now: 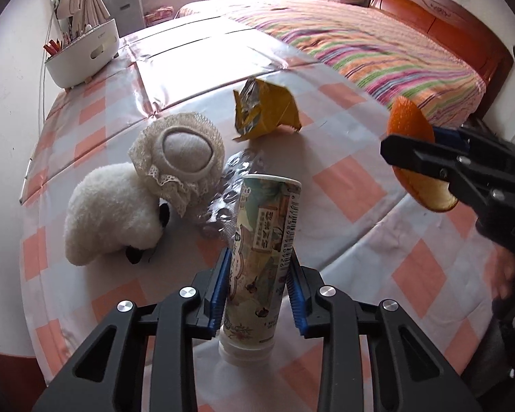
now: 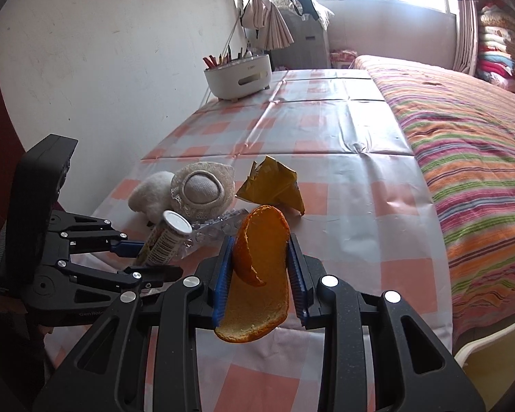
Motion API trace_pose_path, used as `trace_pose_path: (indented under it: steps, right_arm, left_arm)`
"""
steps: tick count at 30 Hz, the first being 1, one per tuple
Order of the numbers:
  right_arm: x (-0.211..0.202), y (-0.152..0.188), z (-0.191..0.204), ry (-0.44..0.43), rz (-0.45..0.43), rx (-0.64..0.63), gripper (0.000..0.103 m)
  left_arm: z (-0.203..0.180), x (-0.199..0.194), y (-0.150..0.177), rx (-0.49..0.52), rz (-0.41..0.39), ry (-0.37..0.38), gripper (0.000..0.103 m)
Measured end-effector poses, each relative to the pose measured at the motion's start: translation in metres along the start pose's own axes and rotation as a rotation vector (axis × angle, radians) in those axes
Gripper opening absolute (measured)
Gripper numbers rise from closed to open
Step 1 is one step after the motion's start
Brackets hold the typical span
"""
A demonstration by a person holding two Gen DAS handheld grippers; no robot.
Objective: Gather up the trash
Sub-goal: 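Lift the orange peel with the right gripper while the left gripper grasps the white tube, then carry the orange peel and white tube over the cream bin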
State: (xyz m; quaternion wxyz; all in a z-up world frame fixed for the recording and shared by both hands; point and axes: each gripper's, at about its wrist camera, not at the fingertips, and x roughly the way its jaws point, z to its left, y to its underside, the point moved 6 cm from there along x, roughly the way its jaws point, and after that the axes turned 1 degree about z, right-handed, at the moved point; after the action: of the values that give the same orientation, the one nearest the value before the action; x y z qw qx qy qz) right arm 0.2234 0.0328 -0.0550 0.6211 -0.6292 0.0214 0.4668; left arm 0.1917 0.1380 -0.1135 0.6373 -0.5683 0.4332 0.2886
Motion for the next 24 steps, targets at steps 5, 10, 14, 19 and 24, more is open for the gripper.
trace_pose_path:
  steps: [5, 10, 14, 19, 24]
  right_arm:
    - [-0.021, 0.004, -0.013, 0.01, -0.034, 0.019, 0.029]
    - [-0.049, 0.008, -0.028, 0.023, -0.075, 0.042, 0.029]
    - [-0.073, 0.011, -0.045, 0.039, -0.111, 0.075, 0.029]
    - [-0.095, 0.018, -0.066, 0.071, -0.142, 0.101, 0.029]
    - [-0.106, 0.026, -0.087, 0.094, -0.153, 0.137, 0.029]
  left_arm:
    - [-0.015, -0.01, -0.005, -0.003, -0.038, 0.022, 0.03]
    - [-0.032, -0.02, -0.012, -0.007, -0.069, 0.063, 0.029]
    - [-0.051, -0.03, -0.022, -0.006, -0.105, 0.108, 0.029]
    - [-0.076, -0.035, -0.032, 0.012, -0.139, 0.122, 0.028]
    - [-0.088, -0.029, -0.038, 0.008, -0.153, 0.107, 0.028]
